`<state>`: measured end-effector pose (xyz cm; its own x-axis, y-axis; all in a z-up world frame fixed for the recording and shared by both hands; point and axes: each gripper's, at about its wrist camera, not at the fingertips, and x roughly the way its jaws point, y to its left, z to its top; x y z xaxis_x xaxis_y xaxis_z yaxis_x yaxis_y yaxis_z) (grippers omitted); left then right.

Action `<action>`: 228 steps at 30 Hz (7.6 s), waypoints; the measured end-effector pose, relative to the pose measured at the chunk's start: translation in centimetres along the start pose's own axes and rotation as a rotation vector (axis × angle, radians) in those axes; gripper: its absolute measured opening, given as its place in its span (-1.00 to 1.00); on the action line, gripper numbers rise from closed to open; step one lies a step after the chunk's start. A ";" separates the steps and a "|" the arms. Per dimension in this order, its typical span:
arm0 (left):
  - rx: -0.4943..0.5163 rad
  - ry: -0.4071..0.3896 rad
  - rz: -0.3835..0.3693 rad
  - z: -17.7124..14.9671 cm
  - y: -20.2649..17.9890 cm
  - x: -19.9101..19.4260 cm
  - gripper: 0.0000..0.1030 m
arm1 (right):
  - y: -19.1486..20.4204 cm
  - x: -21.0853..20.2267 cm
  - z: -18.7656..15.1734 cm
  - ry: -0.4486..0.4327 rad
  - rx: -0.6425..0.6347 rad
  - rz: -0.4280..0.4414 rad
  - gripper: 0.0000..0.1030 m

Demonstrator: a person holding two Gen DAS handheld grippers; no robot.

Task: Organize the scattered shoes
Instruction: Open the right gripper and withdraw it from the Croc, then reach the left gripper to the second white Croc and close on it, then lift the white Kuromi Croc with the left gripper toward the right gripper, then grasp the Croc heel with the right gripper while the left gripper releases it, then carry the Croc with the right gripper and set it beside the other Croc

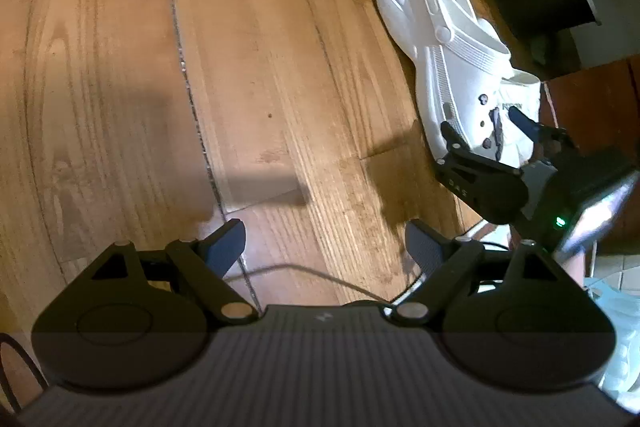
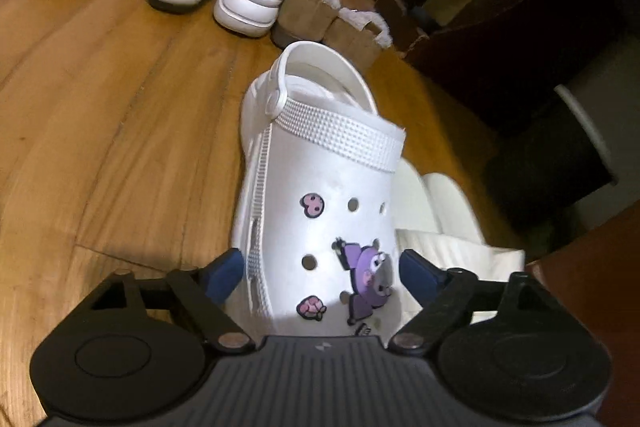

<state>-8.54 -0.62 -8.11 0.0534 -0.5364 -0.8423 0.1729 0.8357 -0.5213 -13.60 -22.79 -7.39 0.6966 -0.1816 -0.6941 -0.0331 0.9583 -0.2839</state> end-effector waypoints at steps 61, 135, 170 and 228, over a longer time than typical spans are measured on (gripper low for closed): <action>0.366 -0.418 0.547 36.7 -4.7 9.0 -0.73 | -4.0 17.5 17.1 0.091 0.635 0.597 0.61; -0.209 -0.259 0.176 -1.5 9.7 -5.5 0.64 | 10.7 -0.9 8.3 0.002 -0.211 0.394 -0.11; -0.174 -0.296 0.162 -2.2 8.6 -8.5 0.64 | 3.8 0.1 5.2 0.148 0.748 0.680 -0.54; -0.197 -0.176 0.011 -1.1 9.4 -6.6 0.64 | 9.3 0.3 6.1 -0.060 -0.239 0.665 0.80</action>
<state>-8.36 10.90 -7.55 0.2276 -0.5249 -0.8202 -0.0229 0.8391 -0.5434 -9.32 -12.62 -6.16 0.5125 0.4442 -0.7349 -0.6167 0.7859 0.0450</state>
